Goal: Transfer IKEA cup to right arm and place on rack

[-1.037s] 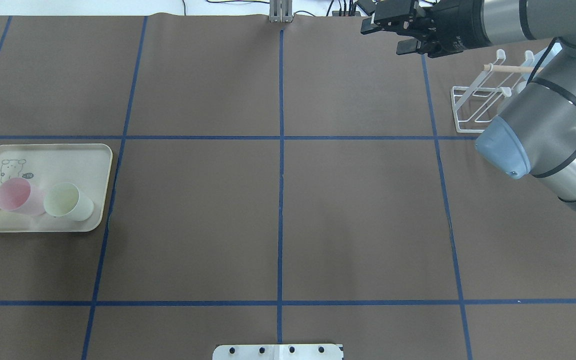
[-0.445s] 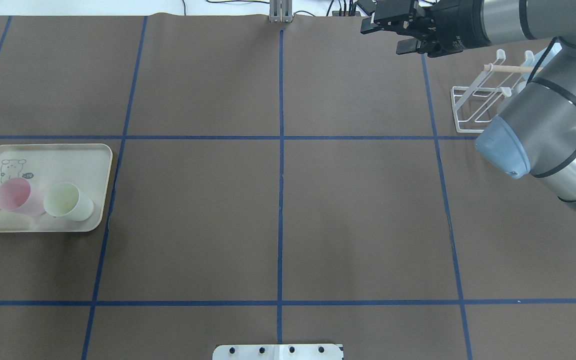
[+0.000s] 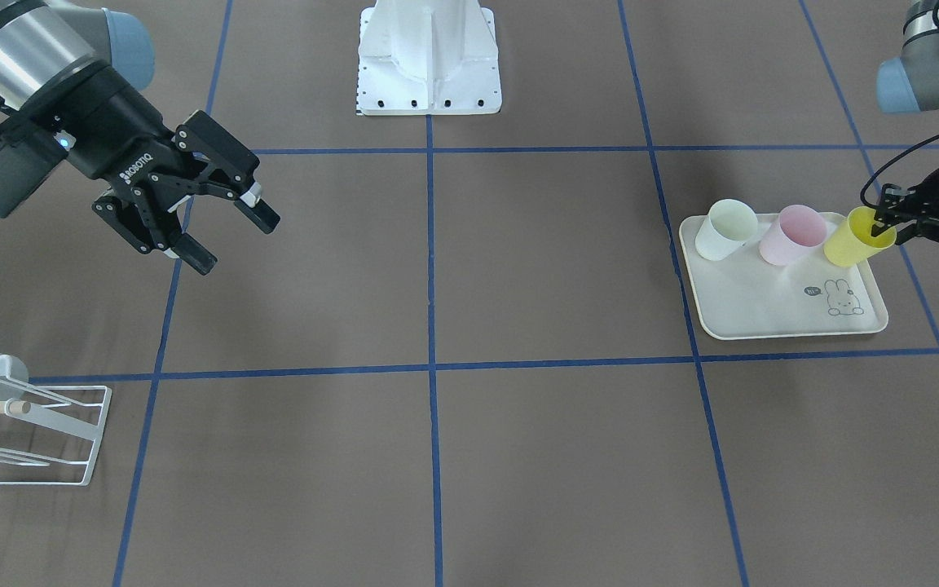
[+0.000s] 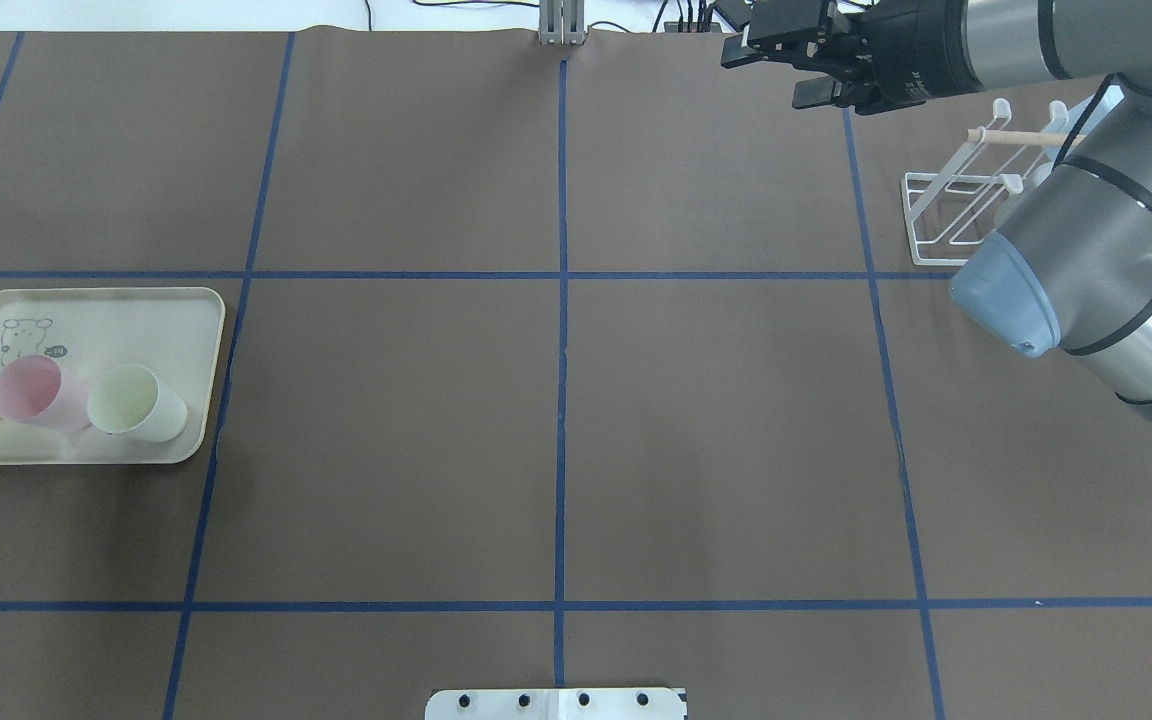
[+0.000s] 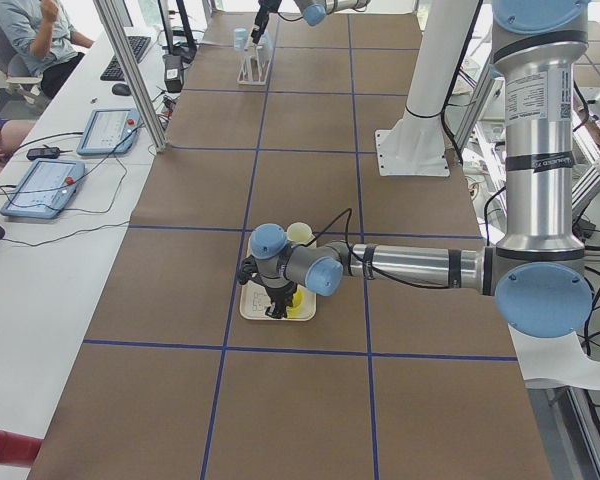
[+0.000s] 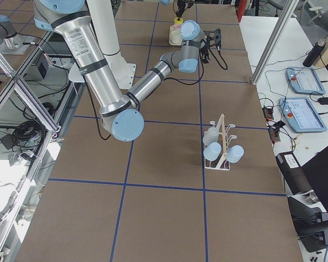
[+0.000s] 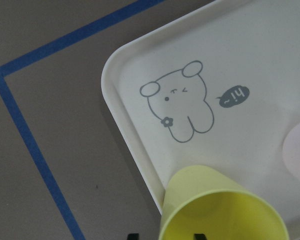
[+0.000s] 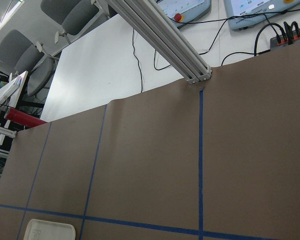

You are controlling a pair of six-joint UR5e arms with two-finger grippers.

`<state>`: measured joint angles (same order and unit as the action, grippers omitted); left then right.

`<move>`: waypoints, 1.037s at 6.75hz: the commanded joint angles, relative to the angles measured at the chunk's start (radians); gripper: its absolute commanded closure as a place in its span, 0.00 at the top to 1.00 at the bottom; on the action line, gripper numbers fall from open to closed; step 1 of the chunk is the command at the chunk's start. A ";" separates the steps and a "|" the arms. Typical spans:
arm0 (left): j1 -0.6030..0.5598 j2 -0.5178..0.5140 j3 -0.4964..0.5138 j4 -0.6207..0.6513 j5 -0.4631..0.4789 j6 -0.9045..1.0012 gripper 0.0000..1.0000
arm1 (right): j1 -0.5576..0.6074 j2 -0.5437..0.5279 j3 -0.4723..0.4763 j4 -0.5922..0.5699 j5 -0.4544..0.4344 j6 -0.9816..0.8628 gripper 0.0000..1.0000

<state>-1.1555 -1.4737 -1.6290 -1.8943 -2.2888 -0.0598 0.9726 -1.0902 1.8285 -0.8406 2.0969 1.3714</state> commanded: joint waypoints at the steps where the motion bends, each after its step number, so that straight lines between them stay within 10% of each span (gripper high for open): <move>1: 0.013 0.000 -0.002 0.006 -0.006 0.000 0.06 | 0.000 0.003 0.000 0.000 0.000 0.000 1.00; 7: -0.220 -0.129 -0.212 0.297 0.223 -0.105 0.00 | 0.002 0.003 0.002 0.000 0.003 0.000 1.00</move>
<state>-1.3258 -1.5420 -1.8410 -1.6103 -2.1418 -0.0888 0.9740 -1.0882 1.8308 -0.8406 2.0995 1.3714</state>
